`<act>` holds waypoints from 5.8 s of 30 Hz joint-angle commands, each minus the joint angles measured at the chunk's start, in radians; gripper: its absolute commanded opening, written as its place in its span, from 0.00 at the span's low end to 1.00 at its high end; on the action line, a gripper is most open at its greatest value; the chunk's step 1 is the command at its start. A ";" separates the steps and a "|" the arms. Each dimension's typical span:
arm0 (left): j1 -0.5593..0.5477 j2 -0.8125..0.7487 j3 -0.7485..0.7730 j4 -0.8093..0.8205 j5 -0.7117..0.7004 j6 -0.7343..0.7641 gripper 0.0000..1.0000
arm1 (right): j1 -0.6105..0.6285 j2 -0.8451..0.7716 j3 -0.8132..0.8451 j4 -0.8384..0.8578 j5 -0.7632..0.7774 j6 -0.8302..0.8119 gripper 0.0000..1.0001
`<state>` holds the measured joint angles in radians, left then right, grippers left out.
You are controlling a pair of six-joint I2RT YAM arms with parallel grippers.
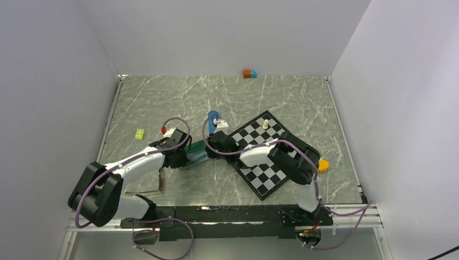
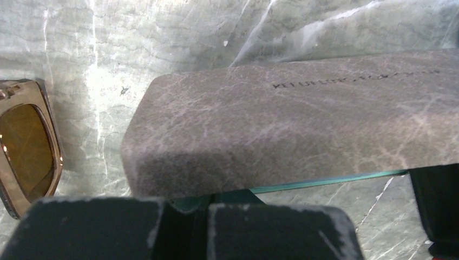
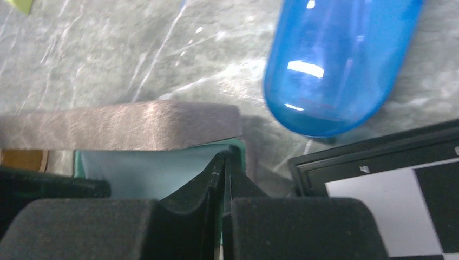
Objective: Organize the sunglasses
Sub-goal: Smooth out the folded cleaning cloth near the sunglasses case, then pick up the sunglasses from the center of the board.
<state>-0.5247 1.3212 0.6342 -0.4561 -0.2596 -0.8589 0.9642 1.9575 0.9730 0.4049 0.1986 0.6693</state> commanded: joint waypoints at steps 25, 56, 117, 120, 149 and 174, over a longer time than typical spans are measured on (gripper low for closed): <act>0.003 -0.191 0.026 -0.051 0.031 0.016 0.14 | 0.006 -0.196 -0.051 0.008 -0.111 -0.075 0.17; 0.005 -0.209 0.079 -0.074 0.128 0.088 0.26 | 0.007 -0.340 -0.057 -0.153 0.012 -0.139 0.26; 0.712 -0.316 0.162 -0.195 0.108 0.079 0.99 | -0.854 -0.965 -0.372 -0.460 0.218 0.025 1.00; 0.712 -0.327 0.163 -0.207 0.111 0.084 0.99 | -0.855 -0.911 -0.327 -0.538 0.193 0.033 1.00; 0.712 -0.472 0.057 -0.099 0.078 0.119 0.99 | -0.854 -0.971 -0.331 -0.616 0.152 -0.145 1.00; 0.712 -0.415 0.071 -0.119 -0.151 0.105 0.99 | -0.854 -0.940 -0.326 -0.551 -0.076 -0.185 1.00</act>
<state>0.1822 0.8894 0.6815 -0.5659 -0.3416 -0.7387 0.1123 0.9939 0.6197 -0.1905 0.1753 0.4713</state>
